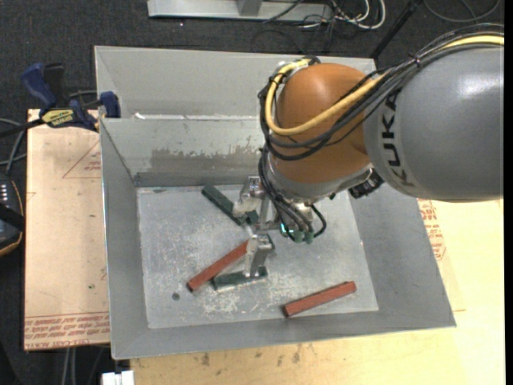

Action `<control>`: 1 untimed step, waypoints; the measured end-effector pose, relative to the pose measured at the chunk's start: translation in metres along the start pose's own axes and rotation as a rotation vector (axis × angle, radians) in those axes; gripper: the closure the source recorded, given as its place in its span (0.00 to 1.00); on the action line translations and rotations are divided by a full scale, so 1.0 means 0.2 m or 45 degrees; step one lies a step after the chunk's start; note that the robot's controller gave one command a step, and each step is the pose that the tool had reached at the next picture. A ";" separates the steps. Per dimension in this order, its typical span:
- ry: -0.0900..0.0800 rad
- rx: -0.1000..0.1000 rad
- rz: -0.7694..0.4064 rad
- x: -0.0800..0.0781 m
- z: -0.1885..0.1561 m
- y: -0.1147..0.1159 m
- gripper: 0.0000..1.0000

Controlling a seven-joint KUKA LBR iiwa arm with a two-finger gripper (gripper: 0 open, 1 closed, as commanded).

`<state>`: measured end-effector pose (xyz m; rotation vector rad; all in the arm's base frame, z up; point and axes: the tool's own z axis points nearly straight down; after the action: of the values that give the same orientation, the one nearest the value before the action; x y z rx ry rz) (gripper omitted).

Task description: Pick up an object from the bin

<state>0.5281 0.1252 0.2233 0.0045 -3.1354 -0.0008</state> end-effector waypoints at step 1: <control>-0.008 -0.001 0.003 -0.01 -0.02 0.00 0.00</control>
Offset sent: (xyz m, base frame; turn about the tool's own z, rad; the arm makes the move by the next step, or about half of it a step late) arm -0.0020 -0.0016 -0.1533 -0.1180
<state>0.5297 0.1246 0.2265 0.0006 -3.1419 -0.0018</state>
